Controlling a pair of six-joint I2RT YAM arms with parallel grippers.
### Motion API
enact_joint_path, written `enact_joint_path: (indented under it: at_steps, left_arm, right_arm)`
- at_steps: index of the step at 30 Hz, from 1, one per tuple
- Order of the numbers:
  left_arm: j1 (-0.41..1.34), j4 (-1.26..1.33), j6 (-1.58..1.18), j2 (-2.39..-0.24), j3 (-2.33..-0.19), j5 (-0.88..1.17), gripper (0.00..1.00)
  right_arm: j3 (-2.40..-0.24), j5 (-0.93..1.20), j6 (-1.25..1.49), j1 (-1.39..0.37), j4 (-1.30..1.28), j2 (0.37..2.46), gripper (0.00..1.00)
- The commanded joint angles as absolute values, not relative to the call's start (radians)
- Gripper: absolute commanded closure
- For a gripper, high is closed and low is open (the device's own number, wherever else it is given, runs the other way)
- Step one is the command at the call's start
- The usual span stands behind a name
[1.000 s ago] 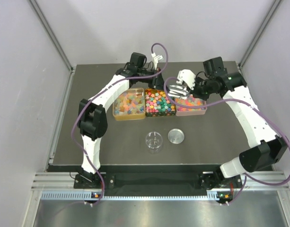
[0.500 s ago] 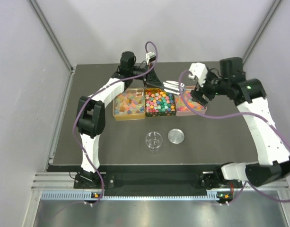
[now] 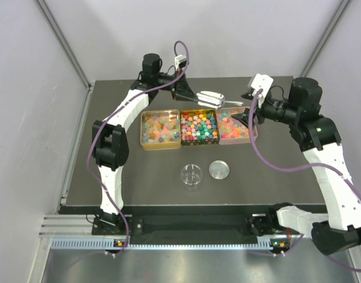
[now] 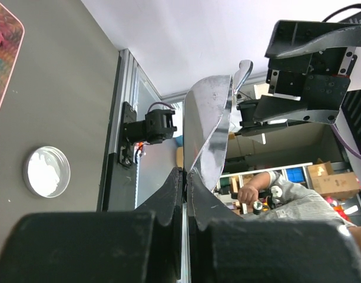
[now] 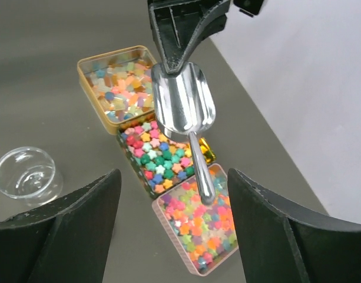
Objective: Pack the candies
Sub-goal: Pick up the spatula from the center of the board.
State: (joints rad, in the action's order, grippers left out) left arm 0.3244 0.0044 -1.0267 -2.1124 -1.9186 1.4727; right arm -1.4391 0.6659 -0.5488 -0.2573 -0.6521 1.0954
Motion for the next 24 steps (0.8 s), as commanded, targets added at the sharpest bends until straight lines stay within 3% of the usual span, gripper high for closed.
enact_joint_path:
  at_steps: [1,10,17,24]
  left_arm:
    - [0.331,0.011,-1.045,-2.08,-1.91,1.666,1.0]
    - [0.348,0.081,-1.115,-2.074,-1.894,1.667,1.0]
    - [0.348,0.083,-1.118,-2.069,-1.882,1.666,1.0]
    - [0.347,0.09,-1.121,-2.077,-1.885,1.667,1.0]
  right_arm:
    - [-1.462,0.756,-0.531,-0.232,-0.575,1.141,0.28]
    - [-1.539,0.839,-0.56,-0.167,-0.629,1.255,0.32]
    - [-1.545,0.897,-0.528,-0.15,-0.594,1.288,0.48]
    - [-1.571,0.953,-0.526,-0.152,-0.653,1.31,0.57]
